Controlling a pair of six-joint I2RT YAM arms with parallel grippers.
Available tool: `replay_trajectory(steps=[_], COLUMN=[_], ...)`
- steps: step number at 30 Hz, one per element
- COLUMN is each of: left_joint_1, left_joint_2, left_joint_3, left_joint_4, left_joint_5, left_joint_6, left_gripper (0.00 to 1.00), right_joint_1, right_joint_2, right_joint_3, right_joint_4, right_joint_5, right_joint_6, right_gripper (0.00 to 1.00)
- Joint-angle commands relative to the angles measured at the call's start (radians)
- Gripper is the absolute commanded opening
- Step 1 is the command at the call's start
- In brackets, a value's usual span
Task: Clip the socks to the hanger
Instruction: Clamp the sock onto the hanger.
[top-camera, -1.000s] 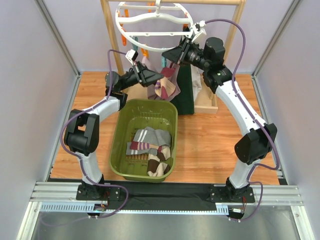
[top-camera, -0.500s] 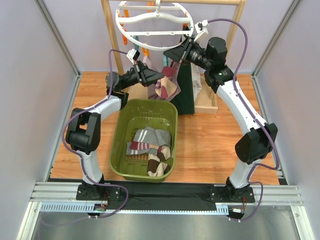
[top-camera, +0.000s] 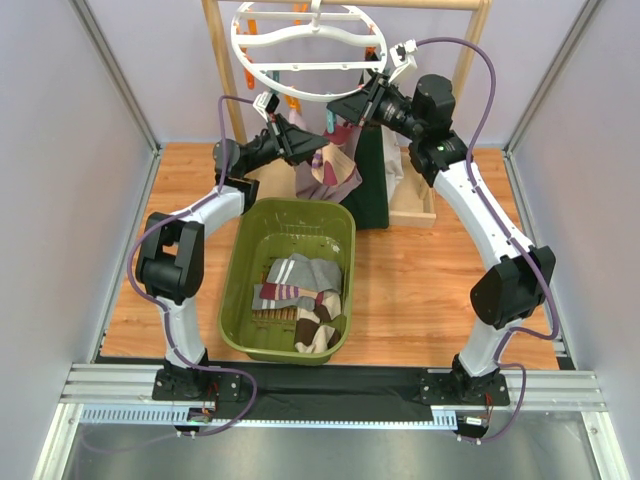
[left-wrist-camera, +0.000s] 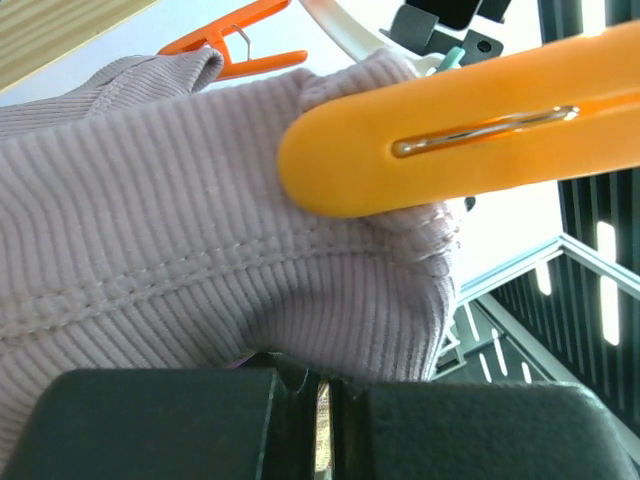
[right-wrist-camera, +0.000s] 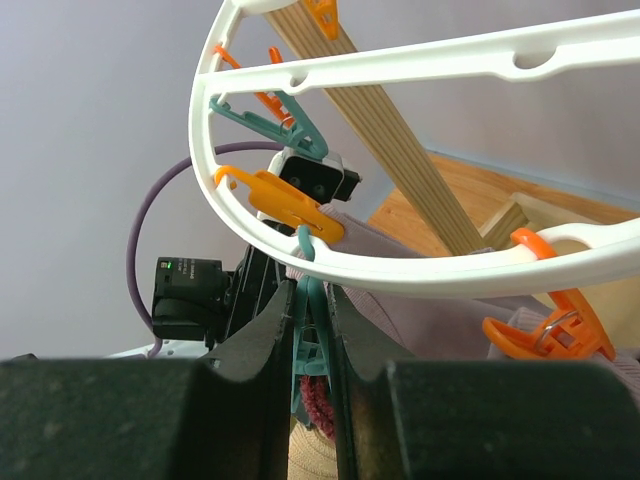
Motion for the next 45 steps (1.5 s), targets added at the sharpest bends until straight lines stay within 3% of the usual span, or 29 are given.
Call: replay_trajectory(steps=[1,8,11,15,17,23,28,29,31,34,35,37,38,45], left_joint_1=[-0.004,-0.004,-0.004,-0.004,-0.004,-0.004,-0.004,-0.004,-0.002,-0.002,-0.001,-0.002,-0.002,-0.008], left_joint_2=[0.007,0.01,0.015,0.01,0.006,0.002,-0.007,-0.013,-0.045,-0.111,-0.132,-0.206,-0.23,-0.477], left_joint_3=[0.04,0.048,0.057,0.077,0.078,0.081,0.061,0.055,0.012,-0.043,-0.058,-0.09,-0.097,-0.161], left_joint_4=[0.21,0.207,0.215,0.206,0.196,0.178,0.15,0.138,0.089,-0.056,-0.108,-0.292,-0.431,-0.952], left_joint_5=[-0.034,-0.037,-0.049,-0.051,-0.044,-0.038,-0.02,-0.012,-0.005,0.023,0.026,0.028,0.028,-0.107], left_joint_6=[-0.052,-0.054,-0.063,-0.063,-0.052,-0.042,-0.003,0.01,0.073,0.231,0.28,0.392,0.505,0.952], left_gripper=[0.0,0.0,0.0,0.0,0.0,0.0,0.0,0.03,0.19,0.3,0.38,0.47,0.59,0.68], right_joint_1=[-0.005,-0.005,-0.005,-0.005,-0.005,-0.005,-0.005,-0.003,-0.009,-0.011,-0.011,-0.012,-0.009,0.004], right_joint_2=[-0.048,-0.048,-0.045,-0.042,-0.039,-0.044,-0.059,-0.064,-0.077,-0.111,-0.12,-0.149,-0.16,-0.235], right_joint_3=[-0.003,0.0,0.002,0.002,0.003,0.005,0.008,0.012,0.026,0.014,0.005,-0.014,-0.038,-0.096], right_joint_4=[0.063,0.06,0.058,0.055,0.055,0.04,-0.055,-0.084,-0.163,-0.23,-0.238,-0.255,-0.255,-0.269], right_joint_5=[-0.018,-0.022,-0.028,-0.033,-0.035,-0.019,0.031,0.047,0.076,0.1,0.1,0.103,0.104,0.088], right_joint_6=[0.011,0.011,0.011,0.013,0.013,0.008,-0.042,-0.055,-0.098,-0.141,-0.147,-0.167,-0.171,-0.207], right_gripper=[0.0,0.0,0.07,0.32,0.34,0.61,0.94,1.0,1.0,1.0,1.0,1.0,1.0,0.98])
